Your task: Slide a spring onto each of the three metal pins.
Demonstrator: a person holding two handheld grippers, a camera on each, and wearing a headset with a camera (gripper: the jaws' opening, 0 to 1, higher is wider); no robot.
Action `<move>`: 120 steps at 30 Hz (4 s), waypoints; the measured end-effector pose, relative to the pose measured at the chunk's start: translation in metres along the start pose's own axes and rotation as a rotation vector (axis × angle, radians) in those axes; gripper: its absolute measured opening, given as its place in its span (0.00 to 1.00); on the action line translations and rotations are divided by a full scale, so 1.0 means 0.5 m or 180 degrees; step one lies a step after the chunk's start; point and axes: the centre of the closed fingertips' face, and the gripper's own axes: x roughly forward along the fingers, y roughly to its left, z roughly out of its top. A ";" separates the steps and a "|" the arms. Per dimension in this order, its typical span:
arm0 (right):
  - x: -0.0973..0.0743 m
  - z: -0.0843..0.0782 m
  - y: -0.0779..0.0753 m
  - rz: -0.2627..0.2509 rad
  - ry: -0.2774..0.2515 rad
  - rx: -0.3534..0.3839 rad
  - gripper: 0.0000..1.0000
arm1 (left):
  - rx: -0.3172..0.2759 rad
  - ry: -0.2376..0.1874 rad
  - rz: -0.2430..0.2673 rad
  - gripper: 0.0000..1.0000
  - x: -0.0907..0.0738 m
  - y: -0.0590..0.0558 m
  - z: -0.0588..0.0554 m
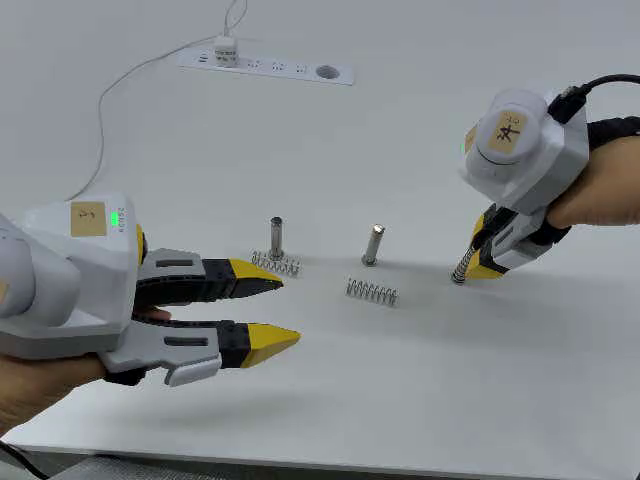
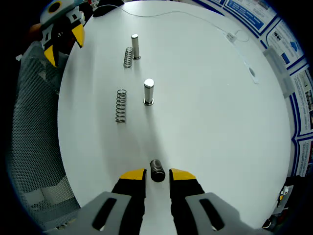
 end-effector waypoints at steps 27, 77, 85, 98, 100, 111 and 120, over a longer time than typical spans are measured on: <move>-0.002 0.115 0.076 0.0155 -0.0449 -0.0147 0.21 | 0.0023 0.0025 0.0011 0.31 -0.001 -0.002 0.002; 0.044 0.142 0.130 0.0348 -0.0484 -0.0235 0.11 | 0.0195 0.0172 -0.0129 0.29 0.044 -0.004 -0.002; -0.005 0.158 0.164 0.0444 -0.0505 -0.0283 0.11 | 0.0279 0.0222 -0.0200 0.30 0.074 0.000 -0.004; -0.046 0.193 0.221 0.0592 -0.0526 -0.0508 0.11 | 0.0399 0.0295 -0.0317 0.25 0.092 -0.016 -0.017; -0.046 0.194 0.225 0.0610 -0.0517 -0.0536 0.11 | 0.0401 0.0301 -0.0332 0.23 0.093 -0.018 -0.018; -0.056 0.201 0.234 0.0627 -0.0522 -0.0602 0.11 | 0.0481 0.0312 -0.0326 0.16 0.097 -0.019 -0.020; -0.078 0.213 0.237 0.0582 -0.0611 -0.0629 0.11 | 0.0532 0.0328 -0.0331 0.12 0.098 -0.022 -0.019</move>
